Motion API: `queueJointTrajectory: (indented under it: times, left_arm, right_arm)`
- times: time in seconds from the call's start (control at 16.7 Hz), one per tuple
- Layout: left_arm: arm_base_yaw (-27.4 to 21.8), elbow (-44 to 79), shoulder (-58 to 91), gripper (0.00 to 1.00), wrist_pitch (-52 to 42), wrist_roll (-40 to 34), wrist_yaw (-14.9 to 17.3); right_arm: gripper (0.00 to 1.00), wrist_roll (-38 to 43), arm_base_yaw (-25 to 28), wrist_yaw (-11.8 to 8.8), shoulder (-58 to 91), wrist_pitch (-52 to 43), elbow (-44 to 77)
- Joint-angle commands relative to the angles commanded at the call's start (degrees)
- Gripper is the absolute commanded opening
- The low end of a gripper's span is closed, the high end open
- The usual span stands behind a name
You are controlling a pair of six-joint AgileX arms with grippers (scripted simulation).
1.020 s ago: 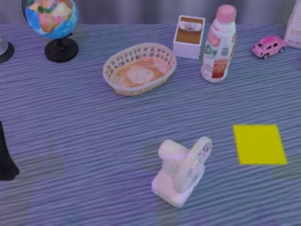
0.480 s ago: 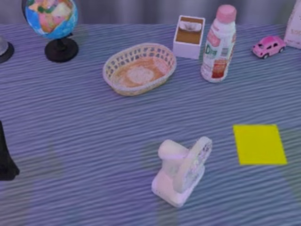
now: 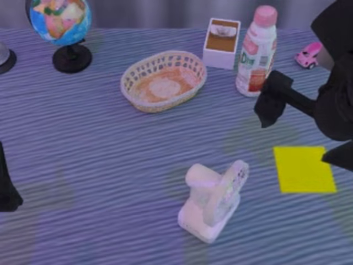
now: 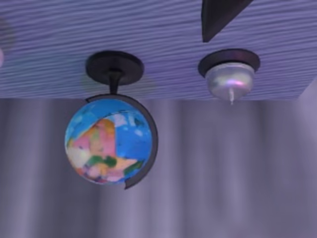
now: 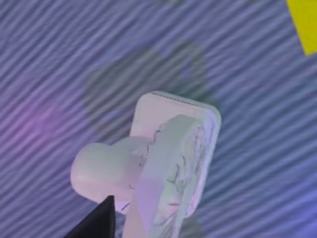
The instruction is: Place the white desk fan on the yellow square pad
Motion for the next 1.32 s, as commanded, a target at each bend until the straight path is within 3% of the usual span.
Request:
queueJointTrajectory:
  times: [0.3, 0.54, 0.96, 1.32]
  left_arm:
    - [0.0, 0.0, 0.0, 1.0, 0.0, 0.0, 0.0]
    - [0.0, 0.0, 0.0, 1.0, 0.0, 0.0, 0.0]
    - [0.0, 0.0, 0.0, 1.0, 0.0, 0.0, 0.0]
    - [0.0, 0.0, 0.0, 1.0, 0.0, 0.0, 0.0]
  right_arm:
    - [1.0, 15.61, 8.52, 0.07, 21.39, -14.8, 19.15]
    - [1.0, 22.13, 11.86, 0.09, 28.79, -20.52, 26.91]
    - [1.0, 22.59, 11.89, 0.09, 29.21, -20.66, 27.21]
    - [1.0, 22.71, 12.16, 0.1, 29.85, -12.05, 19.2]
